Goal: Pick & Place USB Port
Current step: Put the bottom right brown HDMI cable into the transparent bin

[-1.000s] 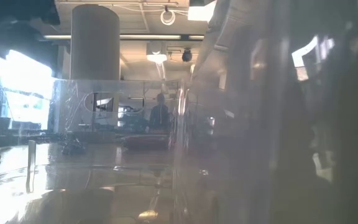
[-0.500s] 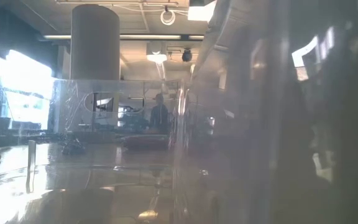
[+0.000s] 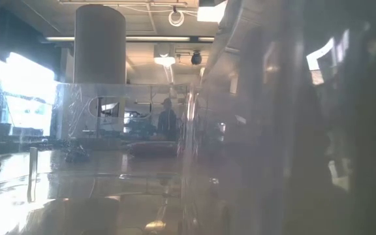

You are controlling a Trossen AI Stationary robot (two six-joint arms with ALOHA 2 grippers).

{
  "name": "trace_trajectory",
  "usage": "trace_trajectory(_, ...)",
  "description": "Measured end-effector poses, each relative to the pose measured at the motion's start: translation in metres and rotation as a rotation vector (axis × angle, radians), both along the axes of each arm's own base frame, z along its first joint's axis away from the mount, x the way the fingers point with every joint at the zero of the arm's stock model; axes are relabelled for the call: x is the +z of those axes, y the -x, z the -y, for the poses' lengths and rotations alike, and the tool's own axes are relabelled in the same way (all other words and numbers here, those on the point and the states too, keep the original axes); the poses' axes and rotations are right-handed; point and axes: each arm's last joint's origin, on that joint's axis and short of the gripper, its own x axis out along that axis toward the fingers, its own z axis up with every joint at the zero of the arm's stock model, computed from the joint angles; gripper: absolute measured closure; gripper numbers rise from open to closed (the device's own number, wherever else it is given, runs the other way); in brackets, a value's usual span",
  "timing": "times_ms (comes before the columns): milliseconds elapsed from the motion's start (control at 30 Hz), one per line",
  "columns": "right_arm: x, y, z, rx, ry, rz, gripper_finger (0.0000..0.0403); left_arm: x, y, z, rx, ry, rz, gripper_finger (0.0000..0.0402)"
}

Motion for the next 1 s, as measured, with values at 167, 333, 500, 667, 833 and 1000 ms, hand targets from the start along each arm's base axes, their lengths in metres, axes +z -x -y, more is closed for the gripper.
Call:
trace_trajectory(167,0.016,-0.011,0.010,-0.003,0.067,0.150,0.0392,0.002,-0.013,0.003,0.061,-0.001,-0.036,0.0222)
trace_trajectory(333,0.027,-0.015,0.010,0.002,0.165,0.228,0.0392,0.001,-0.015,0.001,0.112,0.066,-0.049,0.0222)
trace_trajectory(500,0.032,-0.016,0.011,-0.033,0.218,0.264,0.0392,0.002,-0.015,0.002,0.077,0.161,-0.046,0.0222)
trace_trajectory(667,0.036,-0.019,0.018,-0.137,0.235,0.310,0.0392,-0.001,-0.020,0.005,0.016,0.253,-0.063,0.0222)
trace_trajectory(833,0.032,-0.030,0.022,-0.298,0.270,0.338,0.0393,-0.006,-0.030,0.007,0.063,0.249,-0.084,0.0222)
trace_trajectory(1000,0.024,-0.043,0.026,-0.393,0.287,0.349,0.0393,-0.010,-0.042,0.008,0.202,0.217,-0.078,0.0222)
